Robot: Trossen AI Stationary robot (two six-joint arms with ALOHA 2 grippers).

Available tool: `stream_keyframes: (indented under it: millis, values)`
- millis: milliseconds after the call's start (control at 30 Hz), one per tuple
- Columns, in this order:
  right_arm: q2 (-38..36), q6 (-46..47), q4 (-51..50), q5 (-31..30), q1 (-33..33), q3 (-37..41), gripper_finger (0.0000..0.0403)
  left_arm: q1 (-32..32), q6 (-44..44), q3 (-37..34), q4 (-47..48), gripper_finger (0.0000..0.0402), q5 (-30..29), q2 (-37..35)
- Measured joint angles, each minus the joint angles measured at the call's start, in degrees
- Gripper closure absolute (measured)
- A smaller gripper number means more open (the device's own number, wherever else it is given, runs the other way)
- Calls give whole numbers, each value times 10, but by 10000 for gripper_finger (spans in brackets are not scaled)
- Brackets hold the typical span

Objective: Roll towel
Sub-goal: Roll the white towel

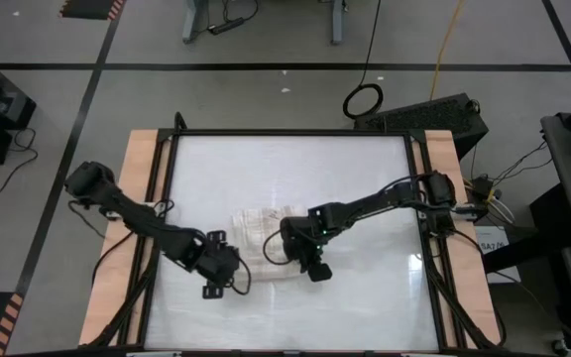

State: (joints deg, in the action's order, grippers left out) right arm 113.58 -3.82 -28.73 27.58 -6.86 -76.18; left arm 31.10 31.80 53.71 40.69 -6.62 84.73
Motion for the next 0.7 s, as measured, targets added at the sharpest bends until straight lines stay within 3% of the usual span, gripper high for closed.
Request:
stream_keyframes:
  millis: [133,333,433,567,700]
  values:
    - [0,5,2,16,6,0,393,20,14,0,6,125,-72,-55]
    - [0,18,5,14,17,0,392,63,3,-1,-87,129,-275,-75]
    - [0,20,8,13,22,0,392,68,-49,-4,-159,150,-289,-39]
    - [0,25,11,15,30,0,392,59,-72,-6,-159,197,-319,21]
    - [0,29,10,28,36,0,392,47,-73,-6,-151,250,-300,71]
